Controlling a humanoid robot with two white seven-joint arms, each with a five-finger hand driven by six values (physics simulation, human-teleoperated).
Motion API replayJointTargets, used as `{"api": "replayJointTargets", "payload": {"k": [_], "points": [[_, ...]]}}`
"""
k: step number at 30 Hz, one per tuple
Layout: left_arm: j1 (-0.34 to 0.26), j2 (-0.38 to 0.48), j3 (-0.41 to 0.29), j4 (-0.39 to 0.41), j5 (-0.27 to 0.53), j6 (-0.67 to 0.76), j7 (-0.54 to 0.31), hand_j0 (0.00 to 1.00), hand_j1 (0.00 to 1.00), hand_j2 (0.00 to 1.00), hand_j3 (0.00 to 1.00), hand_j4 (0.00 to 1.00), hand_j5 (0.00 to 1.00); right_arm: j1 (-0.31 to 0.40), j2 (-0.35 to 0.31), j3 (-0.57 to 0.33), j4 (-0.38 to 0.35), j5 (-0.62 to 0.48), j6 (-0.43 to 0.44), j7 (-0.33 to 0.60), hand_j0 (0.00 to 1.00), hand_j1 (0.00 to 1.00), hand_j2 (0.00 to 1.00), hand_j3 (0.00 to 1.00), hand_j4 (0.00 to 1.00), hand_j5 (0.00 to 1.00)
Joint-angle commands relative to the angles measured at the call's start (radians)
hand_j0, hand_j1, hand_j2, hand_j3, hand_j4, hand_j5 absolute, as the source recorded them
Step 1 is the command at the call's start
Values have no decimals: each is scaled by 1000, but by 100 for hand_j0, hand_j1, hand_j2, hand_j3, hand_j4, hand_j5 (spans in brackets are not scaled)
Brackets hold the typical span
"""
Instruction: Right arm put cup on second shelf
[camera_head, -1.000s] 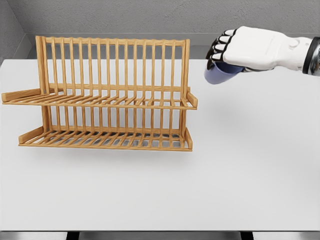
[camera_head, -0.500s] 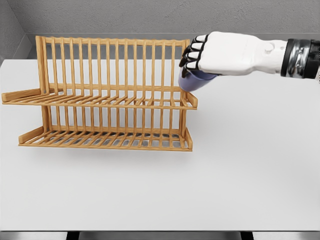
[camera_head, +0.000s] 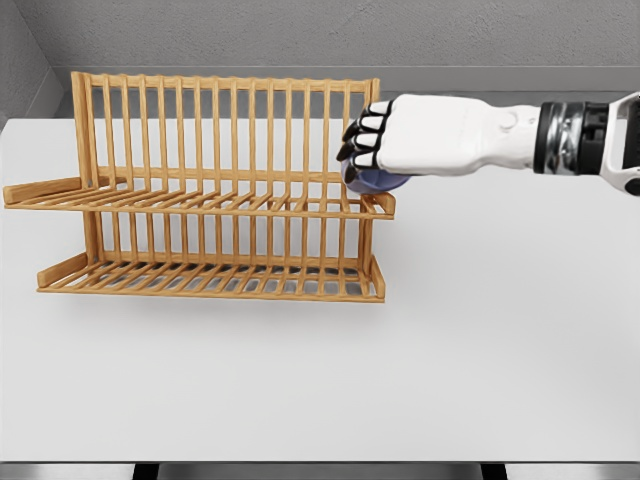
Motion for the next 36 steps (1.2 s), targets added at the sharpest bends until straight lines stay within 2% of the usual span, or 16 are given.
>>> {"api": "replayJointTargets", "payload": {"k": [1, 7, 8, 9, 13, 15, 18, 20, 21, 22, 24, 26, 28, 30, 36], "points": [[2, 0, -1, 0, 0, 1, 0, 100, 100, 100, 100, 100, 100, 0, -1, 14, 0, -4, 1, 3, 68, 68, 68, 68, 68, 68], [0, 0, 0, 0, 0, -1, 0, 100, 100, 100, 100, 100, 100, -11, 13, 42, 0, -4, 1, 3, 69, 69, 69, 69, 69, 69], [0, 0, -1, 0, 0, -1, 0, 100, 100, 100, 100, 100, 100, -11, 12, 42, 0, -4, 4, 3, 89, 89, 89, 89, 89, 89], [0, 0, 0, 0, 0, -1, 0, 100, 100, 100, 100, 100, 100, -11, 12, 42, 0, -4, 8, 3, 100, 100, 100, 100, 100, 100], [0, 0, 0, 0, 0, 1, 0, 100, 100, 100, 100, 100, 100, -35, 13, 22, 0, -4, 18, 3, 100, 100, 100, 100, 100, 100], [0, 0, 0, 0, 0, 1, 0, 100, 100, 100, 100, 100, 100, -38, 9, -65, 1, -4, 20, 3, 100, 100, 100, 100, 100, 100], [0, 0, -1, 0, 0, 1, 0, 100, 100, 100, 100, 100, 100, -40, -1, -128, 0, -4, 18, 3, 100, 100, 100, 100, 100, 100], [0, 0, 0, 0, 0, -1, 0, 100, 100, 100, 100, 100, 100, -34, -14, -234, 11, -6, 18, 3, 100, 100, 100, 100, 100, 100], [0, 0, 0, 0, 0, 1, 0, 100, 100, 100, 100, 100, 100, -23, -41, -312, 41, -6, 18, 3, 100, 100, 100, 100, 100, 100], [0, 0, 0, 0, 0, -1, 0, 100, 100, 100, 100, 100, 100, 18, -70, -348, 98, -6, 17, 3, 100, 100, 100, 100, 100, 100], [0, 0, 0, 0, 0, -1, 0, 100, 100, 100, 100, 100, 100, 100, -85, -349, 282, -6, 1, 3, 100, 100, 100, 100, 100, 100], [0, 0, 0, 0, 0, 1, 0, 100, 100, 100, 100, 100, 100, 150, -50, -352, 402, -4, 1, 3, 100, 100, 100, 100, 100, 100], [0, 0, 0, 0, 0, 1, 0, 100, 100, 100, 100, 100, 100, 209, 2, -354, 439, 7, 1, 3, 100, 100, 100, 100, 100, 100], [0, 0, 0, 0, 0, 1, 0, 100, 100, 100, 100, 100, 100, 255, 18, -354, 439, 8, 1, 3, 100, 100, 100, 100, 100, 100], [0, 0, -3, 0, 3, -1, -2, 100, 100, 100, 100, 100, 100, 275, 18, -354, 445, 13, 1, 3, 100, 100, 100, 100, 100, 100]]}}
